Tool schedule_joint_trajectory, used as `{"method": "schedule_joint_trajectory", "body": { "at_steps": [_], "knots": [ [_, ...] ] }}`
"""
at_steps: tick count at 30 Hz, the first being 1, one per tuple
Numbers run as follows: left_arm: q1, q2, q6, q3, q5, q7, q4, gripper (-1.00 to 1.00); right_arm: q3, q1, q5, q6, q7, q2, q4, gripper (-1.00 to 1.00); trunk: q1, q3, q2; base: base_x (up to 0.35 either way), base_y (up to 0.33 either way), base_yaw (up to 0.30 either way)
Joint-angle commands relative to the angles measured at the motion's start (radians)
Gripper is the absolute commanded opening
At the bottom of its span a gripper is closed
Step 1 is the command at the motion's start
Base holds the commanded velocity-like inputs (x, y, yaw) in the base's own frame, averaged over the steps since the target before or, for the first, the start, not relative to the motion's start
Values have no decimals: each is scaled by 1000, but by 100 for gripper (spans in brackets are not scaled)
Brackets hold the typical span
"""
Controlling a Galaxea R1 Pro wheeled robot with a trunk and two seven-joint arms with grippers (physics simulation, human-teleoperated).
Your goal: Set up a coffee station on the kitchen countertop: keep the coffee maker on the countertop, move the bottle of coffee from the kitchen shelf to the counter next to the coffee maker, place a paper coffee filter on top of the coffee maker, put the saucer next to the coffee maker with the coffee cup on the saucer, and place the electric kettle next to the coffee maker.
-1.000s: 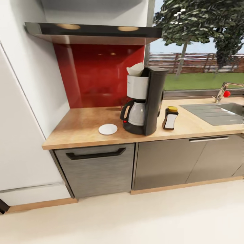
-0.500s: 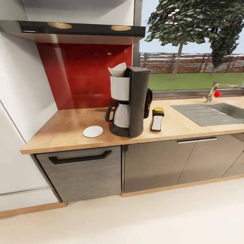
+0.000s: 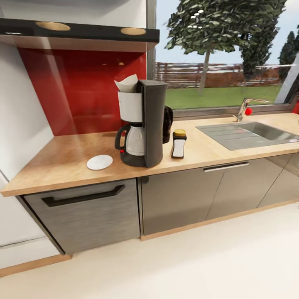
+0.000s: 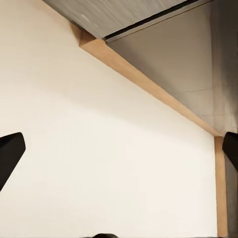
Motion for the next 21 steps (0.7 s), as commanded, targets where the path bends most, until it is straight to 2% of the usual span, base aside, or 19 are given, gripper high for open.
{"method": "schedule_joint_trajectory", "body": {
  "at_steps": [1, 2, 3, 5, 6, 8, 11, 12, 15, 21],
  "knots": [
    [0, -6, -15, 4, -4, 35, -1, 100, 5, -32, 57, 7, -54, 14, -1, 100, 0, -2, 0, 0, 0, -146],
    [0, -11, -20, 3, -4, 53, -1, 100, 5, -45, 85, 18, -78, 20, -2, 100, 0, -3, 0, 0, 0, -157],
    [0, -24, -26, 2, -4, 86, -3, 100, 5, -69, 131, 52, -121, 34, -2, 100, 0, -4, 0, 0, 0, -190],
    [0, -35, -30, 1, -4, 110, -3, 100, 5, -92, 161, 100, -160, 46, -3, 100, 0, -6, 0, 0, 0, -213],
    [0, -42, -33, 1, -5, 127, -4, 100, 5, -114, 180, 152, -193, 55, -3, 100, 0, -6, 0, 0, 0, -220],
    [0, -49, -36, 1, -5, 146, -4, 100, 4, -135, 196, 211, -226, 63, -3, 100, 0, -7, 0, 0, 0, -173],
    [0, -63, -38, 0, -5, 211, -18, 100, 5, -150, 209, 251, -248, 84, -4, 100, 0, -8, 0, 0, 0, -71],
    [0, -96, -39, -23, -37, 329, -74, 100, 5, -155, 213, 264, -255, 101, -4, 100, 0, -8, 0, 91, -126, -15],
    [0, -118, -40, -70, -82, 441, -104, 100, 6, -156, 214, 268, -256, 108, -3, 100, 0, -8, 0, 136, -182, -21],
    [0, -128, -41, -90, -102, 494, -116, 100, 7, -155, 215, 270, -254, 112, -2, 100, 0, -8, 0, 80, -96, -161]
  ]
}}
